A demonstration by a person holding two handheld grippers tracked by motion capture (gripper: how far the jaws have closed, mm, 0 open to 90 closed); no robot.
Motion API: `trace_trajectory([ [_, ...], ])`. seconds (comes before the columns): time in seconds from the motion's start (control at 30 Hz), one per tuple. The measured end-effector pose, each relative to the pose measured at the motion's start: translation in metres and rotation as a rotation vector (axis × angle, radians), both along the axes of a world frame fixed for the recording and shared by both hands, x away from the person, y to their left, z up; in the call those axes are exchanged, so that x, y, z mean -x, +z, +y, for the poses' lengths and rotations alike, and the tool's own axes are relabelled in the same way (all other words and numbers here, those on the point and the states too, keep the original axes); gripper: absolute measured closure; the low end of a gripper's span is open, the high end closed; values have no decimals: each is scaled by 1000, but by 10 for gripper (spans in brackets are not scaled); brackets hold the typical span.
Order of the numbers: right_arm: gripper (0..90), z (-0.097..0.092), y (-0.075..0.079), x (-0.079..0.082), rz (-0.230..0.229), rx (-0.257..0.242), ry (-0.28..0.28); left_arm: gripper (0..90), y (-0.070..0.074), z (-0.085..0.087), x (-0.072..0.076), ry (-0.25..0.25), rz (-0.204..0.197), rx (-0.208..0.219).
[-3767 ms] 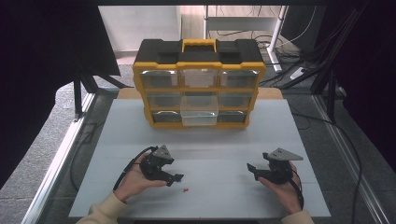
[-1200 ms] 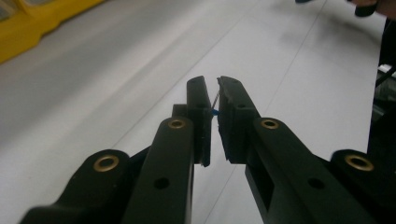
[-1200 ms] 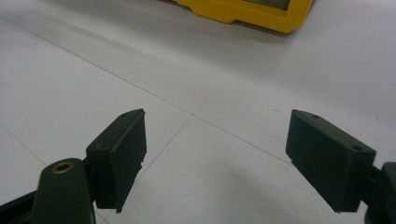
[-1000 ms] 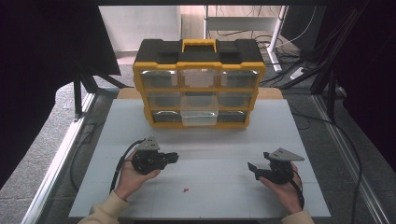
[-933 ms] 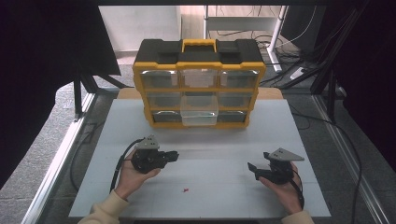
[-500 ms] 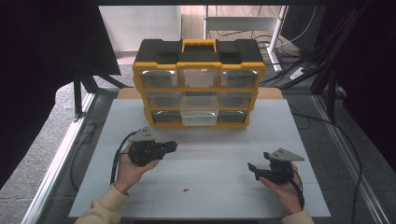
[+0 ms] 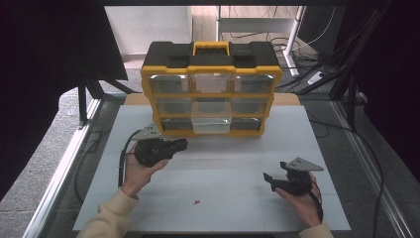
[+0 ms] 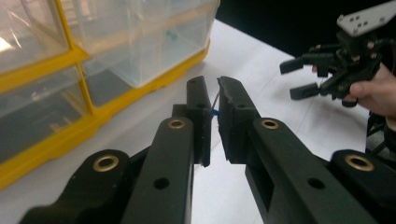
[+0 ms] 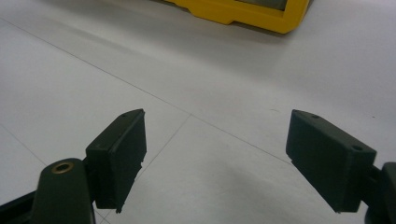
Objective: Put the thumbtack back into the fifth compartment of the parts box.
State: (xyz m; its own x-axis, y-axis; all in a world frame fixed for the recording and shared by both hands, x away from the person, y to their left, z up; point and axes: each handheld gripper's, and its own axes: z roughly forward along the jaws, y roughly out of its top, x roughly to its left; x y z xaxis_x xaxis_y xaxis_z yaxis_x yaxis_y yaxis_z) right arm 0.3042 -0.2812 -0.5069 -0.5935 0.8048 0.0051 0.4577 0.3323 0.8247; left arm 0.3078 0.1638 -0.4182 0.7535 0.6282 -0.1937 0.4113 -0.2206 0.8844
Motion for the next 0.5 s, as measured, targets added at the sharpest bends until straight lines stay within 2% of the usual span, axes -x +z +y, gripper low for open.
trace_trajectory([
  [0.17,207,0,0,0,1,2,1,824,10,0,-4,4,-20,13],
  [0.5,207,0,0,0,0,5,0,823,27,-8,-12,4,-49,9],
])
